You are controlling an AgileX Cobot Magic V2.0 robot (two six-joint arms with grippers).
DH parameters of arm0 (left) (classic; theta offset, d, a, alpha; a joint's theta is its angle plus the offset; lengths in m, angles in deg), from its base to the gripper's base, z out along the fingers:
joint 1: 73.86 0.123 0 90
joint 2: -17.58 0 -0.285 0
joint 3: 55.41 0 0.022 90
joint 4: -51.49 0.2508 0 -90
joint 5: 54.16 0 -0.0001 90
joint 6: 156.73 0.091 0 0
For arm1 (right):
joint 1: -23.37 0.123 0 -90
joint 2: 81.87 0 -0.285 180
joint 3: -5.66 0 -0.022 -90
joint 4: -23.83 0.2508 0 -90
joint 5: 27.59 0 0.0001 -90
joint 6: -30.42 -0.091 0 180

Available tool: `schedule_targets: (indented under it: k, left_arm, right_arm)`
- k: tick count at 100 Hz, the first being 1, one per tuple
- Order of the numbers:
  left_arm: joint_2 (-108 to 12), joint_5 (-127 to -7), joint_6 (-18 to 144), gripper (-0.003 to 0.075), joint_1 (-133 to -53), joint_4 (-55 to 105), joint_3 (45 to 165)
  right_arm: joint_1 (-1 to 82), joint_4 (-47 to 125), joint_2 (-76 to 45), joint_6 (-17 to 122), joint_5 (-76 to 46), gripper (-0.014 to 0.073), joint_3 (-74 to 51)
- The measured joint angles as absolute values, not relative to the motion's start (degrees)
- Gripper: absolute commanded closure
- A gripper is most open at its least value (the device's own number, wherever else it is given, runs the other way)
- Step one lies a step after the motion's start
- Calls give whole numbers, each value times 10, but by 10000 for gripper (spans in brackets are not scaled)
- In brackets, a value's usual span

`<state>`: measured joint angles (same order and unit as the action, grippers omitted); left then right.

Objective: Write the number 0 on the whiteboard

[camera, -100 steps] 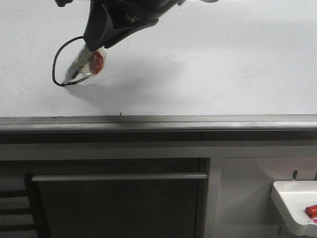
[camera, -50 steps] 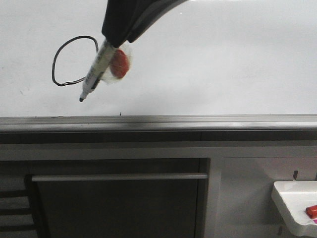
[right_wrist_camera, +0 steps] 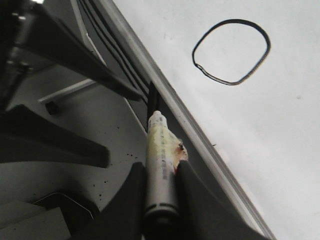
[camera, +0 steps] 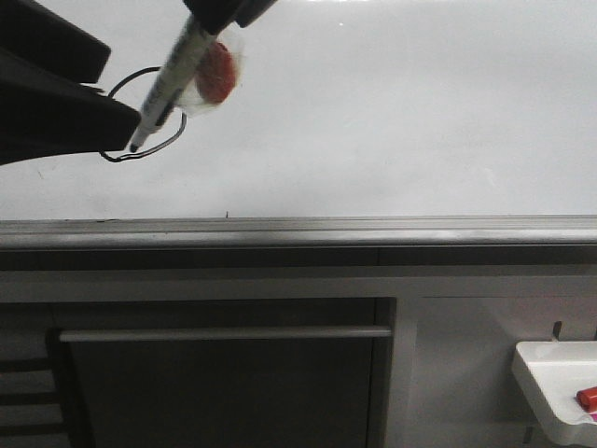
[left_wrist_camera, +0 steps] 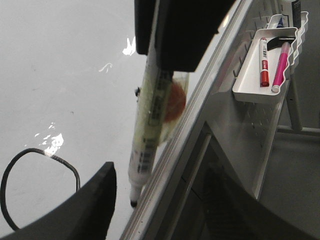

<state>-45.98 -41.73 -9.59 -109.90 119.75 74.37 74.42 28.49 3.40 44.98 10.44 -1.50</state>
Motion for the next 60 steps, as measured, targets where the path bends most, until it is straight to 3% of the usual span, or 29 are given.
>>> schedule_targets:
  k: [42, 49, 60]
  left_arm:
    - [-508, -415, -95, 377, -1099, 1199, 771]
    - [-510, -416, -95, 428, -1099, 1199, 771]
    - [-513, -416, -95, 594, -1099, 1199, 771]
  right_arm:
    - [753, 286, 34, 450, 102, 660, -15]
    - [753, 286, 34, 450, 102, 660, -15]
    - [753, 286, 34, 450, 102, 660, -15]
